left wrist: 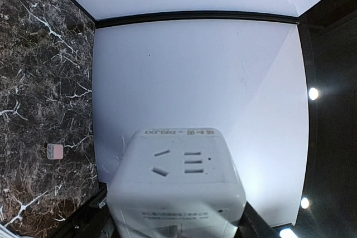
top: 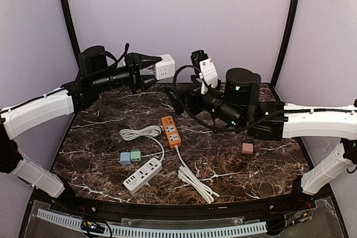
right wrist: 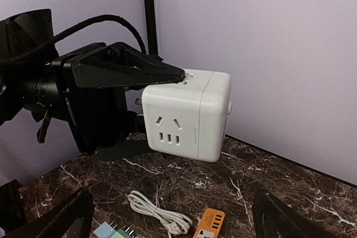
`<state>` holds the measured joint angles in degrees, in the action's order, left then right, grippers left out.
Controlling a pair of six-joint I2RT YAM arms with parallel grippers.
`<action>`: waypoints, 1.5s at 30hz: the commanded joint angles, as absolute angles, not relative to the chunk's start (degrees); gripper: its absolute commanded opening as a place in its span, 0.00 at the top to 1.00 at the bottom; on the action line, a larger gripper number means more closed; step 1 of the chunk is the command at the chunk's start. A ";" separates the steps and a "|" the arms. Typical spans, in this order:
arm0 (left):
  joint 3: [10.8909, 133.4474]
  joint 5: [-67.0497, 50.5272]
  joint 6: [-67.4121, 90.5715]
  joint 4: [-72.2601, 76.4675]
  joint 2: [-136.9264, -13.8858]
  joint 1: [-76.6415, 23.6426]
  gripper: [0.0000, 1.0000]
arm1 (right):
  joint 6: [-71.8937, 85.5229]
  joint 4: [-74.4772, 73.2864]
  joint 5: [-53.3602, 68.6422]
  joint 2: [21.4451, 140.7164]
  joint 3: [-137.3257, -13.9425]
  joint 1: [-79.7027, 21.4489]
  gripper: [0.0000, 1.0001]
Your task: Insert the plug
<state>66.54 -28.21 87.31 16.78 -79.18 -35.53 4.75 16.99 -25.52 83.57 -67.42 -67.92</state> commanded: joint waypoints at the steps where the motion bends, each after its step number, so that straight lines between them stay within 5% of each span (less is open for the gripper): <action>1: 66.54 -31.01 81.39 19.50 -78.12 -34.03 0.99 | 15.16 5.17 -21.62 75.80 -63.62 -67.61 0.01; 13: 69.14 -45.80 74.90 23.82 -83.21 -30.13 0.99 | 32.41 -18.40 -4.73 75.06 -73.30 -56.25 0.01; 18: 69.79 -49.18 70.69 21.61 -85.11 -29.63 0.99 | 35.39 -17.10 -1.17 74.45 -71.76 -53.86 0.01; 29: 65.78 -52.91 69.75 30.13 -84.62 -29.62 0.99 | 46.96 -14.22 30.36 79.46 -74.41 -39.39 0.01; 37: 65.60 -57.69 75.62 39.81 -86.65 -29.62 0.99 | 57.17 -1.24 47.21 83.48 -76.46 -38.31 0.02; 45: 65.95 -59.51 79.03 42.75 -88.49 -30.51 0.99 | 63.00 7.37 51.84 86.25 -77.79 -38.39 0.01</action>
<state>65.56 -57.12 76.34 36.71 -87.85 -29.87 59.48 1.02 47.62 85.17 -75.68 -38.57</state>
